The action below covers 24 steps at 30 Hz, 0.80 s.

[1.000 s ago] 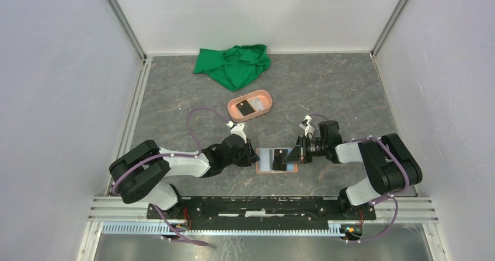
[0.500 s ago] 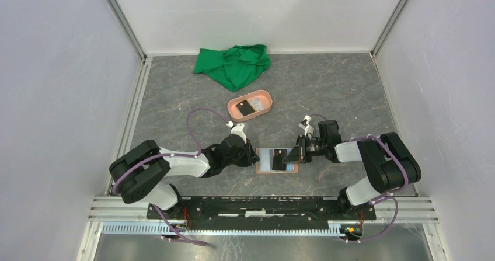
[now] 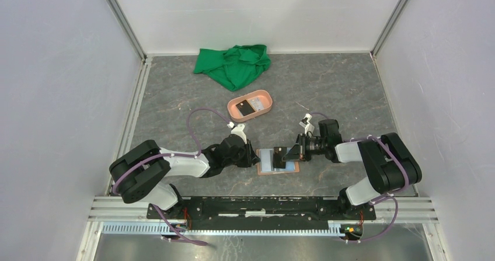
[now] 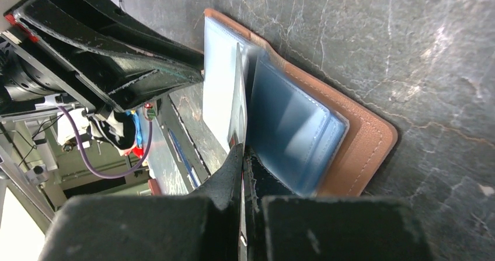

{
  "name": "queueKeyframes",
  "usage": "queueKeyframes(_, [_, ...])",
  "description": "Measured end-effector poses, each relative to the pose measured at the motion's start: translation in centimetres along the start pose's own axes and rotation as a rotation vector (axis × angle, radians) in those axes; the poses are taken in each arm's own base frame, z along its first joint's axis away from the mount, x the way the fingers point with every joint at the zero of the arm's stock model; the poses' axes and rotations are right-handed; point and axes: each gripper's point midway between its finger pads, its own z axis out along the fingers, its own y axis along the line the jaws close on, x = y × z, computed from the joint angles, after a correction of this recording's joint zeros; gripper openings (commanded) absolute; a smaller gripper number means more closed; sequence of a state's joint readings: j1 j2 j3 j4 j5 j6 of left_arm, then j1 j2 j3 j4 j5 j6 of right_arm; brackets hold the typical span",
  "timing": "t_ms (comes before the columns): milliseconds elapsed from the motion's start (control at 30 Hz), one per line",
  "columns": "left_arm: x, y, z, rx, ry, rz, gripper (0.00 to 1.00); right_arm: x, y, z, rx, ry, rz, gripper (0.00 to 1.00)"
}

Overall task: Put the credit cards into the card holder
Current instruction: Insert the credit card into the card holder.

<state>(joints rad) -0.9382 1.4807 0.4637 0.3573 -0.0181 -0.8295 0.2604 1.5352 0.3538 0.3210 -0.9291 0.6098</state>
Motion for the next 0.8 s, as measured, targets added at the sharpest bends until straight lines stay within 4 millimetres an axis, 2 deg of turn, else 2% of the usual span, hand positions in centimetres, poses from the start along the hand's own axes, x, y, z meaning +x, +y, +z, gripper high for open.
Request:
queueKeyframes(433, [0.3,-0.2,0.0,0.017,0.013,0.000,0.26,-1.5,-0.2,-0.6,0.030,-0.070,-0.040,0.00])
queueKeyframes(800, [0.3,-0.2,0.0,0.018,0.012,0.000,0.26,-0.5,-0.1,-0.1,0.023,-0.030,-0.036,0.00])
